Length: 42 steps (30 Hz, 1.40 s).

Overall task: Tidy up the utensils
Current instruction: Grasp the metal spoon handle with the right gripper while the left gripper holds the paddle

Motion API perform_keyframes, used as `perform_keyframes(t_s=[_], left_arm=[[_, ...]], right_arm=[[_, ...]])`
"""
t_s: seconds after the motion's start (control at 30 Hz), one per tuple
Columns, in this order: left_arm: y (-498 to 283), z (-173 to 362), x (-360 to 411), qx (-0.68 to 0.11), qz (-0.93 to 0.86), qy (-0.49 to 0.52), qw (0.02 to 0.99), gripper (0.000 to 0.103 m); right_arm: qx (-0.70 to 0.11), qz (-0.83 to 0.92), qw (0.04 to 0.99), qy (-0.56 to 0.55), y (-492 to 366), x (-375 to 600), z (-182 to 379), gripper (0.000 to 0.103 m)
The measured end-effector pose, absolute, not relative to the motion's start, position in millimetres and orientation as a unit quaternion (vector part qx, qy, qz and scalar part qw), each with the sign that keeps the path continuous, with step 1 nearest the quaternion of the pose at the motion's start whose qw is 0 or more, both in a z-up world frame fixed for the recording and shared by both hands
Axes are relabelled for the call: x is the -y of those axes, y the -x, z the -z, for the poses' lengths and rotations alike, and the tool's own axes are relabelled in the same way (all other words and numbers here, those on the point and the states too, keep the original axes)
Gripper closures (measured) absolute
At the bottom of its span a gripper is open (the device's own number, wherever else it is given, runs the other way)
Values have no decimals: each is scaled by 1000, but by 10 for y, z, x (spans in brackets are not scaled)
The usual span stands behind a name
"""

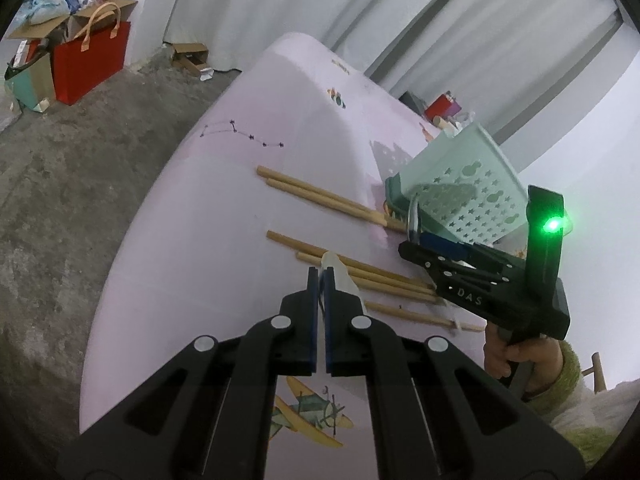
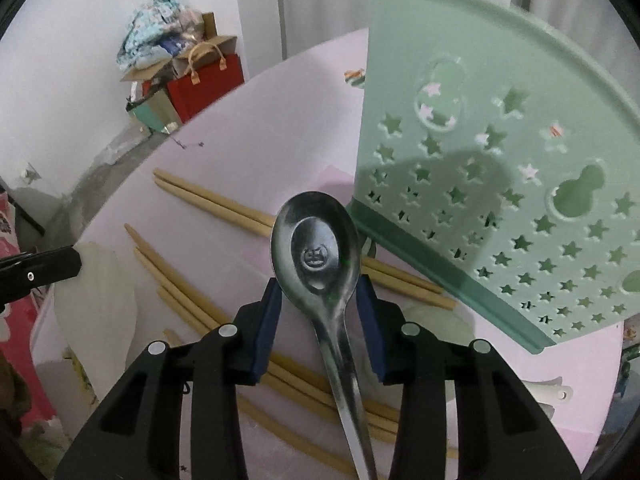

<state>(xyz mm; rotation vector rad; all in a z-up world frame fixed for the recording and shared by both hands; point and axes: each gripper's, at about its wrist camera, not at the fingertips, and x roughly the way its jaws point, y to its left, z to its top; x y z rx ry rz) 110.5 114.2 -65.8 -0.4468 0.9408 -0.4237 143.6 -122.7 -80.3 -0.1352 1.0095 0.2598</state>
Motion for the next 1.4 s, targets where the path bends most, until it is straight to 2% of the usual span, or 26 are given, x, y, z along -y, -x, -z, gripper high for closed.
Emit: perform_keyframes(t_s=[0.23,0.27,0.3,0.5,0.7,0.77,0.83,0.87,0.9,1.17,1.23,1.3,1.4], left_arm=[[-1029,215,-1232,-397,200,214,870,102],[-1037,138,-1241,-388,203,212,874,102],[-1058,13,-1245,-373,208,207,880,102],[-1258,-677,-1107,-288,247,169,910,102],[-1374,-848,-815,-281,248,145,916,102],[-1386,-744,-787,-296,242,155,911,102],[-1398,-616,-788,-314,231,170,905,102],[-1383,-552,-812,-319,225,177,903,102],[-1362,-498,-850,-323,220,185,902,102],[-1362,-288,-1189,-332,182,212,901,102],[-1367,-254,-1276,-331,175,211,903,102],[-1370,-211,-1325,-333,173,214,902,102],[-1394,-125,-1411,-337,168,219,900,102]], right_arm=[[-441,-135,887,36,-1180,1348,544,69],[-435,-134,890,27,-1130,1387,510,80],[-430,-133,893,16,-1082,1432,480,98],[-424,-104,899,-36,-969,1734,456,99],[-411,-123,902,-46,-817,1861,408,99],[-409,-134,902,-36,-824,1796,395,97],[-422,-154,893,-29,-887,1663,437,87],[-426,-160,890,-23,-915,1605,458,70],[-428,-164,889,-21,-946,1573,469,60],[-473,-142,867,-67,-1376,1603,767,59],[-467,-137,872,-46,-1376,1511,754,59],[-454,-135,880,-15,-1333,1397,736,53],[-440,-131,887,48,-1322,1175,712,52]])
